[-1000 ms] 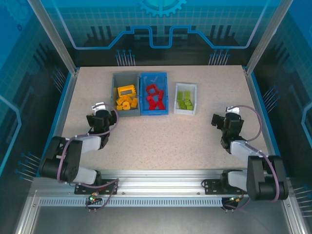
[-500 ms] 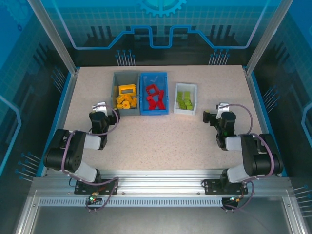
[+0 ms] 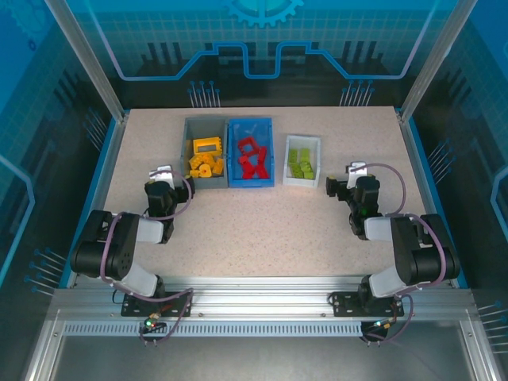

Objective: Sort the legos into containers by color

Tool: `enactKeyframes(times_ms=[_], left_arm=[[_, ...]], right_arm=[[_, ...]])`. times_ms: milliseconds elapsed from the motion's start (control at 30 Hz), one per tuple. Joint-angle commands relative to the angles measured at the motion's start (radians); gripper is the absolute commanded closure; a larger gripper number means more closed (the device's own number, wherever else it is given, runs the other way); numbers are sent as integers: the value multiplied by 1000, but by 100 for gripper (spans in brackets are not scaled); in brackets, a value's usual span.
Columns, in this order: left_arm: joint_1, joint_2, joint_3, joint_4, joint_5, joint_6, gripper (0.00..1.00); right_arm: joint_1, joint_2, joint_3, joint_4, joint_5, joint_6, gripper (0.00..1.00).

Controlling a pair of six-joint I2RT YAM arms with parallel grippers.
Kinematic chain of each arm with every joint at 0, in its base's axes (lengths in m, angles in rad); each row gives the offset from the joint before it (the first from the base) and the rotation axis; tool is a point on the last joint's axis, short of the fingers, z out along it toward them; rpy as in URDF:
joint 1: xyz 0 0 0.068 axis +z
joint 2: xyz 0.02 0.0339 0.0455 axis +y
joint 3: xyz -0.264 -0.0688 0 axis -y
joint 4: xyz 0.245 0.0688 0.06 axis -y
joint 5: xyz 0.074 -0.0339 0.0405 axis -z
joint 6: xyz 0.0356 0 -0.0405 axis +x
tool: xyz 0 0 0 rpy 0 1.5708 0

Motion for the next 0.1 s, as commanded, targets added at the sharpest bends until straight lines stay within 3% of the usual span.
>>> enactKeyframes(times_ms=[0, 67], left_arm=[[10, 4, 16, 28, 19, -1, 1], [10, 3, 17, 29, 19, -2, 1]], right_arm=[[11, 3, 15, -1, 6, -13, 0], [10, 3, 15, 0, 5, -13, 0]])
